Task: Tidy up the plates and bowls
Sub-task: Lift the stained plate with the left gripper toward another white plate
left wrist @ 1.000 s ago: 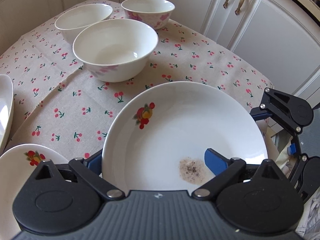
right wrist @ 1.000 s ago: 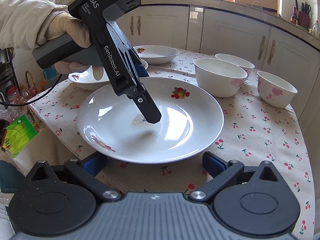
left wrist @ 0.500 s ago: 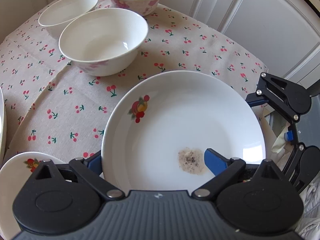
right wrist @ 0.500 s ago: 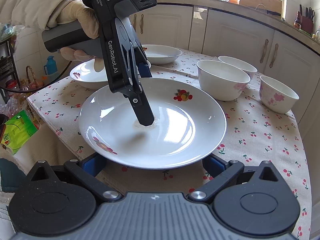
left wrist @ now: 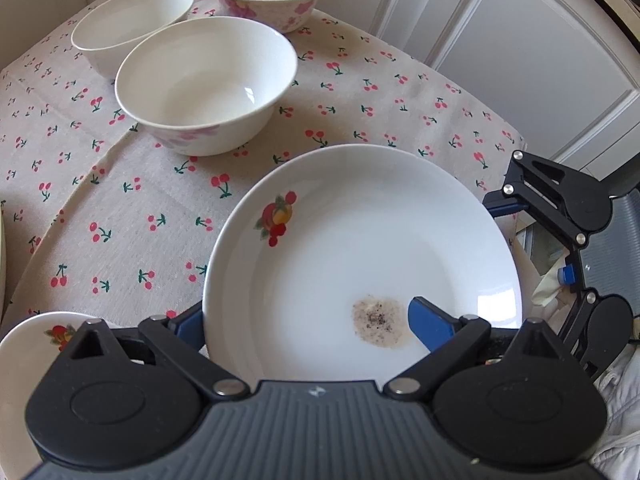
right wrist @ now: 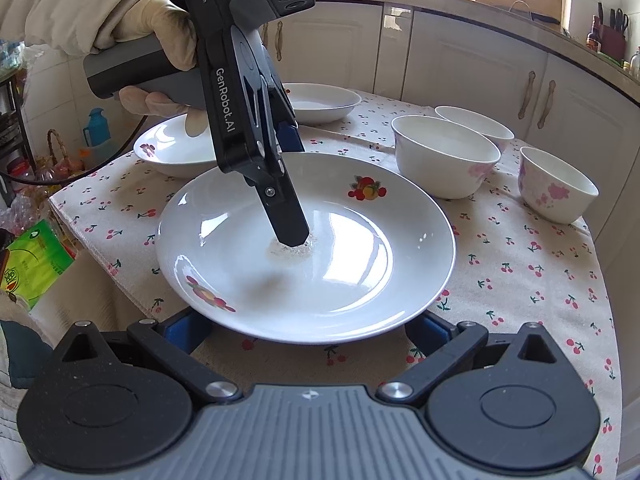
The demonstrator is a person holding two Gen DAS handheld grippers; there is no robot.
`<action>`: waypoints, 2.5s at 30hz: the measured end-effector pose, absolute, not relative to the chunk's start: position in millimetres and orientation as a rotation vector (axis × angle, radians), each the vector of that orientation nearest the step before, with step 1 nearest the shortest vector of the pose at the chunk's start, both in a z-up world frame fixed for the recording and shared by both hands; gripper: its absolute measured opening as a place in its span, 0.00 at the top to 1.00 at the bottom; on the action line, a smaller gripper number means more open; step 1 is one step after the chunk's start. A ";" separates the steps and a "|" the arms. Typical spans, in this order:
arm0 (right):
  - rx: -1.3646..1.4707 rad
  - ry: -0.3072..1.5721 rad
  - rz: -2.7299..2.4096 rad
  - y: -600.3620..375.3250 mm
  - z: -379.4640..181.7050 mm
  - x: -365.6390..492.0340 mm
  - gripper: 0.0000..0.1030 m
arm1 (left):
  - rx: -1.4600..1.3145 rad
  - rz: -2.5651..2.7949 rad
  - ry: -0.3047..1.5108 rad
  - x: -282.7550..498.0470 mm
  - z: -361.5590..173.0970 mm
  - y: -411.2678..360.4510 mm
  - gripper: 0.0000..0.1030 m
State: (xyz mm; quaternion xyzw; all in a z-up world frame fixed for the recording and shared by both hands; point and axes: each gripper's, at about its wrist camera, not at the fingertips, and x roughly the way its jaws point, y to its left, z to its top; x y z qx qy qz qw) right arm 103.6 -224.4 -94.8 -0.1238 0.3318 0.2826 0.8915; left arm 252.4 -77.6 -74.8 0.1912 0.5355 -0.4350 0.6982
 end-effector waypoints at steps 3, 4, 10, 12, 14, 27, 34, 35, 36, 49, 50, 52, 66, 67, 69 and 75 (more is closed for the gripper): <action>-0.263 0.691 0.581 -224.9 -94.0 104.8 0.00 | 0.412 -0.978 1.196 253.1 -72.8 -75.8 0.05; -0.264 0.693 0.579 -225.3 -93.7 105.3 0.00 | 0.405 -0.981 1.196 253.4 -72.0 -75.2 0.05; -0.264 0.693 0.566 -229.6 -90.5 108.7 0.00 | 0.380 -0.991 1.195 253.2 -65.8 -74.0 0.05; -0.264 0.689 0.560 -230.7 -88.3 109.6 0.00 | 0.376 -0.991 1.190 252.2 -63.4 -73.5 0.05; -0.257 0.686 0.560 -232.5 -85.5 111.7 0.00 | 0.363 -0.989 1.188 252.6 -60.9 -71.6 0.05; -0.260 0.709 0.572 -233.1 -77.7 121.9 0.00 | 0.319 -0.994 1.155 252.1 -52.2 -59.9 0.06; -0.204 0.734 0.615 -239.4 -78.7 128.4 0.00 | 0.305 -0.986 1.160 257.4 -59.8 -62.0 0.06; -0.198 0.741 0.618 -239.8 -80.7 129.4 0.00 | 0.303 -0.985 1.165 258.5 -62.2 -62.6 0.06; -0.192 0.750 0.619 -240.1 -83.0 130.6 0.00 | 0.305 -0.985 1.168 258.9 -64.3 -63.1 0.06; -0.206 0.757 0.723 -241.7 -91.2 129.3 0.00 | 0.330 -0.992 1.171 266.2 -70.3 -67.7 0.08; -0.221 0.750 0.718 -240.2 -92.1 128.7 0.00 | 0.328 -0.994 1.172 267.1 -70.1 -67.3 0.08; -0.249 0.738 0.711 -237.5 -94.1 129.4 0.00 | 0.340 -0.995 1.166 266.6 -70.3 -68.5 0.08; -0.252 0.717 0.708 -235.1 -80.0 133.4 0.00 | 0.308 -0.992 1.116 266.9 -56.0 -58.4 0.08; -0.252 0.717 0.712 -234.2 -77.4 134.7 0.00 | 0.304 -0.988 1.110 266.9 -52.3 -56.5 0.08; -0.261 0.709 0.723 -230.4 -72.1 136.5 0.00 | 0.291 -0.979 1.097 265.5 -46.0 -49.7 0.08; -0.281 0.678 0.789 -210.9 -59.4 144.8 0.00 | 0.259 -0.929 1.063 262.2 -32.4 -21.5 0.08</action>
